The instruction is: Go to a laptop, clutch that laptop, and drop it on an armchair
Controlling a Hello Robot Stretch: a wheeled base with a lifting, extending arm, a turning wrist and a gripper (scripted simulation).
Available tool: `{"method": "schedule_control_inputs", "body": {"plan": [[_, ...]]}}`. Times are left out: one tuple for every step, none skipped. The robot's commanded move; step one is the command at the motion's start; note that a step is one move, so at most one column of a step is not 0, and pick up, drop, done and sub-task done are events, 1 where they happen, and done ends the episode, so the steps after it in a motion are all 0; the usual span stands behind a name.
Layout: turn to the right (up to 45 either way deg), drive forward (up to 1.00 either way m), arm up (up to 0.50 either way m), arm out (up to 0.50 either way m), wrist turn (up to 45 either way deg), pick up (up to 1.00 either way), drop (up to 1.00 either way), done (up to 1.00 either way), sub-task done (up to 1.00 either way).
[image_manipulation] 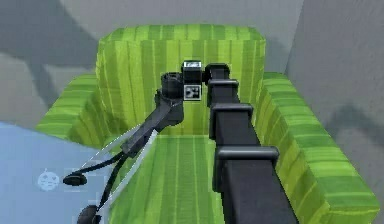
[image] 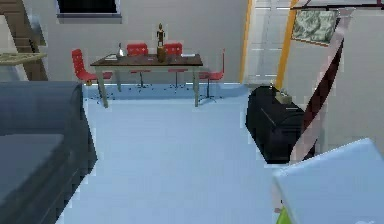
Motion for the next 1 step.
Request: {"method": "schedule_control_inputs", "body": {"plan": [[0.0, 0.0, 0.0, 0.0, 0.0, 0.0, 0.0, 1.0, 0.0]]}}
